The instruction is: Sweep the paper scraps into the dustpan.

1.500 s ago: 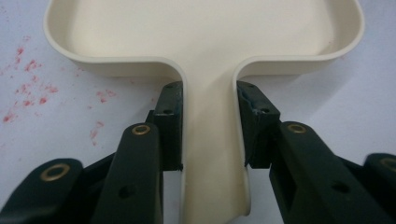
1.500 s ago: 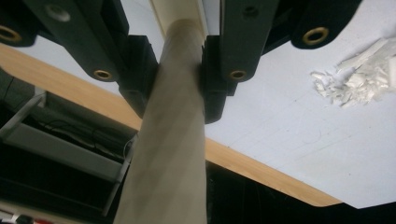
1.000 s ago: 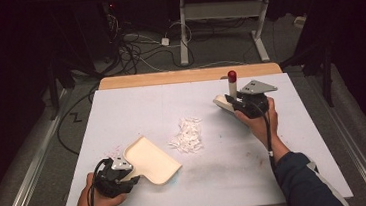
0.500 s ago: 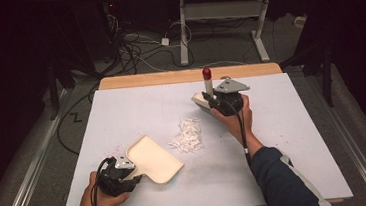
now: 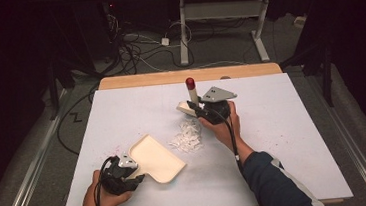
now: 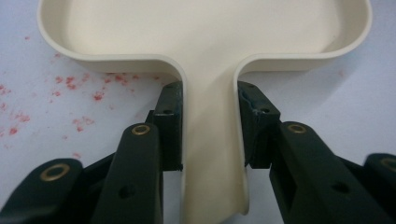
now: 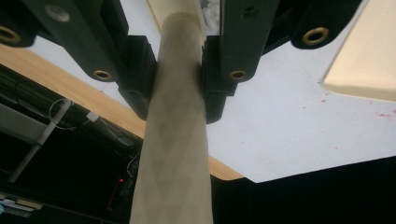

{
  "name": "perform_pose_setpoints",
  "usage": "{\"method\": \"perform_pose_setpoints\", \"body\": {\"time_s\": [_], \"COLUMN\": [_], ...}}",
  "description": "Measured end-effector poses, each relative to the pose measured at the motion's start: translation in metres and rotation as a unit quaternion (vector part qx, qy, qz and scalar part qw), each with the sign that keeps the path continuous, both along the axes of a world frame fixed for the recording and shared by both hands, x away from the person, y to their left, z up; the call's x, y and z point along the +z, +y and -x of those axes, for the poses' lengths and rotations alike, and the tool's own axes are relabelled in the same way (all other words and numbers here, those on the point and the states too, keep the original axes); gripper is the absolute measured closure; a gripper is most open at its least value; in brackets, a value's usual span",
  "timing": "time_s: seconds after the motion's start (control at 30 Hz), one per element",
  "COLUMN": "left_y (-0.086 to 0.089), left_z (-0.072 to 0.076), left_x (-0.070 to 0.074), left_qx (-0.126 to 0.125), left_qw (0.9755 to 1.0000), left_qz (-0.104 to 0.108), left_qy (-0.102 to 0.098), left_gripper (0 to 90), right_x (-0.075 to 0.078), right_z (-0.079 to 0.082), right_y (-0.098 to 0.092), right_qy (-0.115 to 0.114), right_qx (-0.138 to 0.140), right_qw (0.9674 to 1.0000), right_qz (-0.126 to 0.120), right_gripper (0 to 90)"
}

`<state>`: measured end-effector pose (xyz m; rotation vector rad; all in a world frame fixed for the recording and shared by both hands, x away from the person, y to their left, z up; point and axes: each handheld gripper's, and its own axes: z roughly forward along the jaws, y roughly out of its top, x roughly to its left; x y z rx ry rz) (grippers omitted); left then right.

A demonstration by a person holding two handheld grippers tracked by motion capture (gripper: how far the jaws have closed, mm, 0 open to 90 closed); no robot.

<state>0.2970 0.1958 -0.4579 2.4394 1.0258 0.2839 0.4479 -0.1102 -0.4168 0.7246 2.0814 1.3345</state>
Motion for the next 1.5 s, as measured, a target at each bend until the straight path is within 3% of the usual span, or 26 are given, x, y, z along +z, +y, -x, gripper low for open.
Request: {"method": "perform_pose_setpoints", "body": {"time_s": [0.1,0.2,0.57,0.93,1.2,1.33,1.5], "left_y": [-0.003,-0.004,-0.017,-0.029,-0.034,-0.034,-0.034], "left_z": [-0.001,-0.003,-0.005,-0.007,-0.008,-0.008,-0.008], "left_x": [0.000,0.000,-0.004,-0.005,-0.005,-0.006,-0.007], "left_qx": [-0.001,-0.004,-0.003,0.005,0.003,0.005,0.004], "left_qw": [1.0000,1.0000,0.9999,0.9998,0.9999,0.9999,0.9999], "left_qz": [-0.002,-0.004,-0.010,-0.010,-0.012,-0.008,-0.010], "left_qy": [0.002,0.002,0.012,0.013,0.011,0.012,0.013], "left_gripper": [63.5,63.5,63.5,63.4,63.4,63.4,63.4], "right_x": [0.000,-0.001,-0.005,-0.006,-0.003,-0.002,0.009], "right_z": [0.005,0.012,0.040,0.063,0.071,0.073,0.070], "right_y": [0.001,0.005,0.023,0.039,0.052,0.057,0.051], "right_qy": [0.004,0.002,0.001,0.007,0.013,0.004,0.004], "right_qx": [0.006,0.005,0.034,0.065,0.090,0.099,0.097], "right_qw": [0.9999,1.0000,0.9994,0.9976,0.9954,0.9949,0.9946], "right_qz": [-0.009,0.000,-0.001,-0.023,-0.031,-0.019,-0.039], "right_gripper": [70.8,70.7,70.2,70.3,70.9,71.0,71.1]}}
